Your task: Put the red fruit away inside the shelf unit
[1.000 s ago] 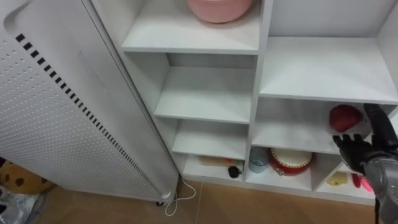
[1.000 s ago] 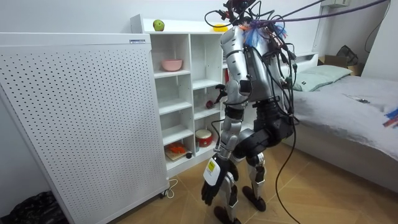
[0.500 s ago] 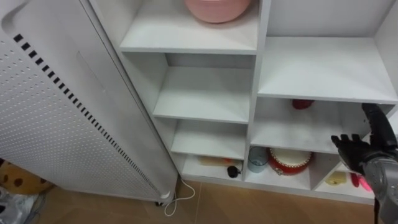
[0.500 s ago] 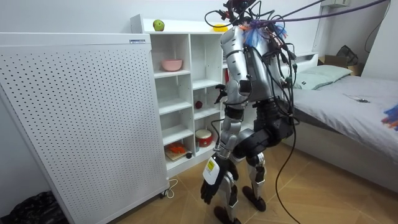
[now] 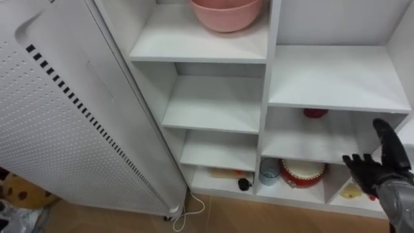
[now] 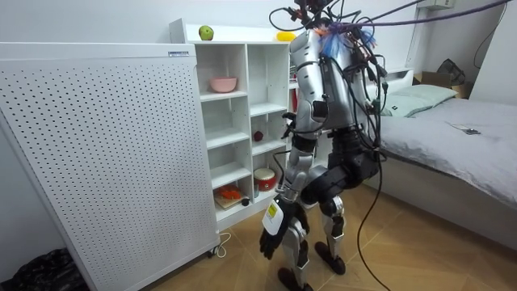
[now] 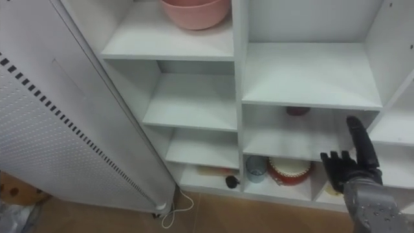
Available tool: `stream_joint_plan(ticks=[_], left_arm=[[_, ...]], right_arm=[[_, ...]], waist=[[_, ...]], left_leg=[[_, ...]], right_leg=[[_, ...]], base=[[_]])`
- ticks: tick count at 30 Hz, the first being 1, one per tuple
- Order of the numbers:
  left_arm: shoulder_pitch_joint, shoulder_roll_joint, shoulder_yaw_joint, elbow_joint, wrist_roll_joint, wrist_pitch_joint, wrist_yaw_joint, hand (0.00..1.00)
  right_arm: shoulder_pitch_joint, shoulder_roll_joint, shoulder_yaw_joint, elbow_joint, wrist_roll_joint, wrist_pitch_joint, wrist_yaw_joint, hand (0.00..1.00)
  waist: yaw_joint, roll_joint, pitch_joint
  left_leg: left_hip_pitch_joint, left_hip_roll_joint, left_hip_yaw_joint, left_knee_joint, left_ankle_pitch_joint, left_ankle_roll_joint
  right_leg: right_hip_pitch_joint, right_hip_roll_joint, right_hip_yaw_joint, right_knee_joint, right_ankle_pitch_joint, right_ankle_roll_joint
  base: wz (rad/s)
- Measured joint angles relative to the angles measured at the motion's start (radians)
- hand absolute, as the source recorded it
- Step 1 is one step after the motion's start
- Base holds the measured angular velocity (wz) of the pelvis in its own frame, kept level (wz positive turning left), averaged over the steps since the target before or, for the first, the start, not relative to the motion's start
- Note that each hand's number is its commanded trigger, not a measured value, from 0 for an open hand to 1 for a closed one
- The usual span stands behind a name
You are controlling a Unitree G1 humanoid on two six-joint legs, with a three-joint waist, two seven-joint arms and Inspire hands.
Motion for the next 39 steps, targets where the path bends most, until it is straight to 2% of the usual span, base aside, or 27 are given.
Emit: stream_joint_plan(ticks=[4,7,10,12,13,16,19,22,24,29,30,33,36,39], left_arm=[[-0.009,0.0,0.007,0.06,0.001,0.003,-0.01,0.0],[-0.019,0.002,0.032,0.099,0.013,0.006,-0.032,0.0],[-0.018,-0.006,0.077,0.129,0.043,-0.003,-0.048,0.0],[-0.016,-0.011,0.126,0.145,0.073,-0.009,-0.047,0.0],[-0.016,-0.013,0.139,0.145,0.084,-0.01,-0.047,0.0],[-0.013,-0.015,0.209,0.145,0.107,-0.03,-0.038,0.0],[-0.005,-0.018,0.268,0.144,0.11,-0.057,-0.01,0.0],[0.002,-0.021,0.3,0.142,0.13,-0.078,0.002,0.0],[0.013,-0.024,0.331,0.133,0.15,-0.087,0.003,0.0],[0.044,-0.025,0.337,0.123,0.149,-0.083,0.007,0.0],[0.05,-0.025,0.342,0.125,0.15,-0.08,0.006,0.0],[0.073,-0.032,0.389,0.125,0.153,-0.072,0.003,0.0],[0.091,-0.035,0.396,0.132,0.152,-0.041,-0.008,0.0],[0.091,-0.041,0.403,0.161,0.152,-0.012,-0.032,0.0]], right_arm=[[0.075,0.03,0.0,0.096,0.003,0.007,0.064,0.0],[0.156,0.067,-0.002,0.185,-0.006,0.038,0.11,0.0],[0.268,0.115,0.0,0.257,-0.045,0.048,0.161,0.0],[0.352,0.159,0.003,0.288,-0.098,0.051,0.182,0.0],[0.368,0.164,0.003,0.305,-0.107,0.055,0.192,0.0],[0.475,0.192,0.053,0.316,-0.197,0.062,0.223,0.0],[0.607,0.201,0.115,0.321,-0.356,0.084,0.258,0.0],[0.668,0.206,0.133,0.325,-0.486,0.091,0.268,0.0],[0.71,0.212,0.15,0.326,-0.649,0.093,0.273,0.0],[0.724,0.222,0.197,0.326,-0.948,0.126,0.257,0.0],[0.724,0.222,0.199,0.323,-1.021,0.134,0.257,0.0],[0.726,0.223,0.217,0.32,-1.183,0.135,0.268,0.0],[0.727,0.223,0.237,0.319,-1.284,0.145,0.284,0.0],[0.728,0.223,0.238,0.316,-1.314,0.16,0.301,0.0]], waist=[[-0.004,0.003,0.0005],[-0.026,0.007,0.0007],[-0.04,0.007,0.0],[-0.063,0.006,-0.0011],[-0.069,0.005,-0.002],[-0.106,-0.013,-0.0123],[-0.157,-0.048,-0.0294],[-0.178,-0.073,-0.0349],[-0.189,-0.085,-0.0413],[-0.194,-0.085,-0.0416],[-0.195,-0.084,-0.0453],[-0.194,-0.082,-0.0438],[-0.194,-0.078,-0.0435],[-0.191,-0.075,-0.0409]], left_leg=[[0.094,0.0,-0.007,-0.049,0.0,-0.006],[0.169,0.0,-0.03,-0.097,0.003,-0.014],[0.263,0.0,-0.042,-0.163,0.008,-0.019],[0.326,0.001,-0.045,-0.21,0.01,-0.021],[0.341,0.0,-0.045,-0.221,0.01,-0.022],[0.419,-0.005,-0.043,-0.282,0.016,-0.025],[0.53,-0.007,-0.023,-0.332,0.016,-0.026],[0.605,-0.006,-0.018,-0.365,0.014,-0.03],[0.654,-0.002,-0.016,-0.385,0.007,-0.038],[0.737,0.003,-0.007,-0.424,0.003,-0.043],[0.746,0.003,-0.007,-0.424,0.003,-0.043],[0.768,0.004,-0.005,-0.427,0.002,-0.044],[0.778,0.004,-0.005,-0.428,0.001,-0.044],[0.79,0.005,-0.005,-0.43,0.001,-0.044]], right_leg=[[0.098,0.009,-0.01,-0.052,-0.001,0.002],[0.191,0.022,-0.03,-0.117,0.002,0.008],[0.297,0.037,-0.042,-0.199,0.014,0.015],[0.367,0.043,-0.056,-0.256,0.022,0.017],[0.382,0.045,-0.055,-0.269,0.024,0.019],[0.456,0.05,-0.059,-0.321,0.027,0.025],[0.579,0.054,-0.075,-0.387,0.025,0.03],[0.659,0.061,-0.08,-0.433,0.026,0.032],[0.706,0.071,-0.073,-0.464,0.029,0.035],[0.782,0.084,-0.059,-0.502,0.039,0.035],[0.789,0.084,-0.06,-0.504,0.04,0.035],[0.811,0.085,-0.058,-0.513,0.042,0.036],[0.82,0.086,-0.057,-0.512,0.042,0.036],[0.833,0.086,-0.057,-0.513,0.042,0.036]], base=[[0.0],[0.16],[0.07],[0.03],[0.0],[0.0],[0.1],[-0.01],[-0.08],[-0.09],[0.0],[0.0],[0.0],[0.0]])
